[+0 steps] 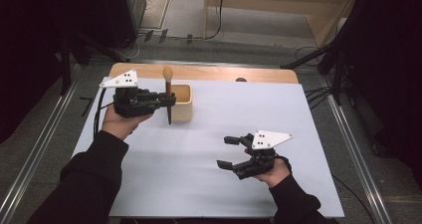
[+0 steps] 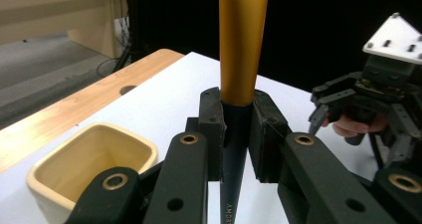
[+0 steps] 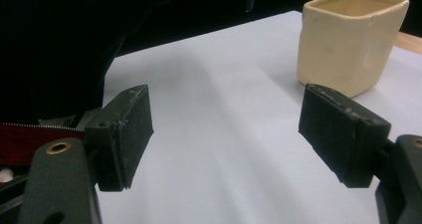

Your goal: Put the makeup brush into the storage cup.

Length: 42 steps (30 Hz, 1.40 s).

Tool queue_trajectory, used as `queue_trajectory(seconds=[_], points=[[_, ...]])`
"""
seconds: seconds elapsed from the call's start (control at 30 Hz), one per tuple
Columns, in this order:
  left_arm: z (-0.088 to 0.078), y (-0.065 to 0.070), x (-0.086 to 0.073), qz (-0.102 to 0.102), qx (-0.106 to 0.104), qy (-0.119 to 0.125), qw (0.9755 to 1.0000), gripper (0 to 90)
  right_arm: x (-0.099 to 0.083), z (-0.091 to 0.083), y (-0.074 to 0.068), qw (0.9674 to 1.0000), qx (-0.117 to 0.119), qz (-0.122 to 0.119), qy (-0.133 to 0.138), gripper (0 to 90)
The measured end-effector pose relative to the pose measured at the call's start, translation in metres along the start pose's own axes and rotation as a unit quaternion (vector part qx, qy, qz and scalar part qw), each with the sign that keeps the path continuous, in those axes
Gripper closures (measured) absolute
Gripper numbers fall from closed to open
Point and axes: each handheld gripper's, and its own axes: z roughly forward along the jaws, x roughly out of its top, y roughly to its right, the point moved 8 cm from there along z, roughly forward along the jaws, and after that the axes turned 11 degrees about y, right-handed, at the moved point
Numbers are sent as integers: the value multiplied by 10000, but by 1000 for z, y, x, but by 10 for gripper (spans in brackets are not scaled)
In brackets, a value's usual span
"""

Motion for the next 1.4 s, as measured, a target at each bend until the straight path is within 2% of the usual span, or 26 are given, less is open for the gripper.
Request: queue_trajectory(seconds=[0.23,0.37,0.4,0.67,0.77,0.97,1.07,1.13,1.2,1.3,1.4], points=[[8,-14,11,29,169,37,9998,794,0,3,-3,10000,62,-21,-20,224],[13,-21,19,206,310,-73,9993,794,0,3,-2,10000,-18,-55,-8,225],[15,-25,25,148,312,38,9994,794,0,3,-1,10000,-63,-56,0,224],[27,-39,35,194,401,-13,9990,794,1,4,-1,10000,-45,-48,25,224],[32,-48,40,176,506,98,9985,794,1,5,-2,10000,-33,-44,22,224],[38,-54,43,207,626,144,9977,794,2,4,1,9999,-124,-111,31,225],[42,-62,41,207,718,161,9971,794,2,4,1,9999,-115,-93,50,225],[43,-63,41,234,725,253,9968,794,2,5,0,9999,-108,-102,45,225],[43,-63,40,220,706,249,9970,794,2,5,-1,9999,-87,-91,28,225],[47,-66,36,270,792,254,9962,794,1,6,-2,9999,-66,-108,0,225],[49,-70,33,227,823,278,9960,794,2,8,-3,9999,-27,-106,6,225]])
